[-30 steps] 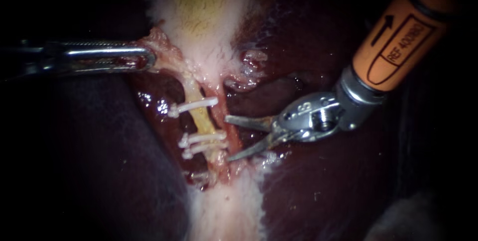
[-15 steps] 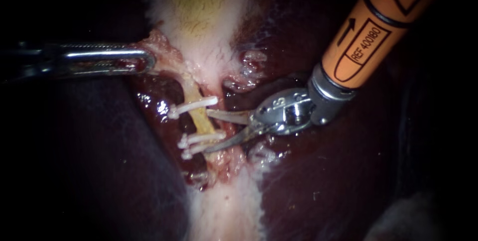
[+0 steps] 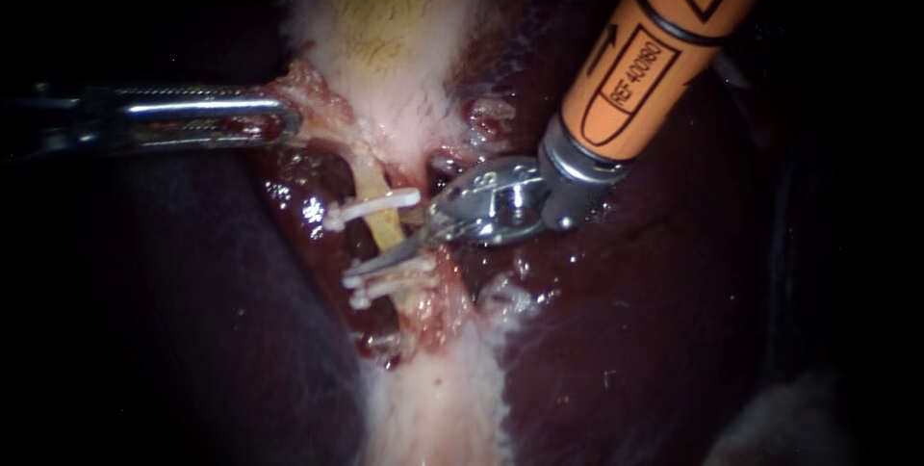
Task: Go to the cutting position left tube
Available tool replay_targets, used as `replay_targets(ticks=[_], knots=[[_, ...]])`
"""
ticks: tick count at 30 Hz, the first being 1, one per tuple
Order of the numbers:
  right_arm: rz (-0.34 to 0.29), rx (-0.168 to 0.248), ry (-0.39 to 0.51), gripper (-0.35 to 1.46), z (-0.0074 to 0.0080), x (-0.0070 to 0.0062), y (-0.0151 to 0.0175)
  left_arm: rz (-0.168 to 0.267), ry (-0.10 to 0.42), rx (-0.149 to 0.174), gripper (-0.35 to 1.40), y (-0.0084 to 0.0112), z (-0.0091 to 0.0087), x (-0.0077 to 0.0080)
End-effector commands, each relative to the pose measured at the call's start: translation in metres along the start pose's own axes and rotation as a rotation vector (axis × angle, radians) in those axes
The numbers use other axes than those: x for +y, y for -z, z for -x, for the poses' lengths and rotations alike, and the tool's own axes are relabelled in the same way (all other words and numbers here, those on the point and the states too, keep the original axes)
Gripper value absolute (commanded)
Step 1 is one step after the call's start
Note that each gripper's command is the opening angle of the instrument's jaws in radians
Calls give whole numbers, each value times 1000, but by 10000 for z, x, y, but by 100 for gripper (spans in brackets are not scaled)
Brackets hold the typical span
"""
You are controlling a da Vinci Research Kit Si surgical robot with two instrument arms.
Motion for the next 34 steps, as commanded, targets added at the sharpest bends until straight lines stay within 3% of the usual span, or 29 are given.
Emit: replay_targets(ticks=[1, 8, 17, 34], knots=[[-10, 7, -2, 141, -1, -2, -1, 0, 0, 0, -35, 0, 0, 0], [-77, 74, -37, 141, -11, -21, -9, 0, 0, 0, -35, -1, 0, 0], [-149, 123, -54, 141, -25, -44, -17, 0, 0, 0, -35, -1, 0, 0], [-140, 128, -54, 141, -25, -43, -17, 0, 0, 0, -35, -2, 0, -1]])
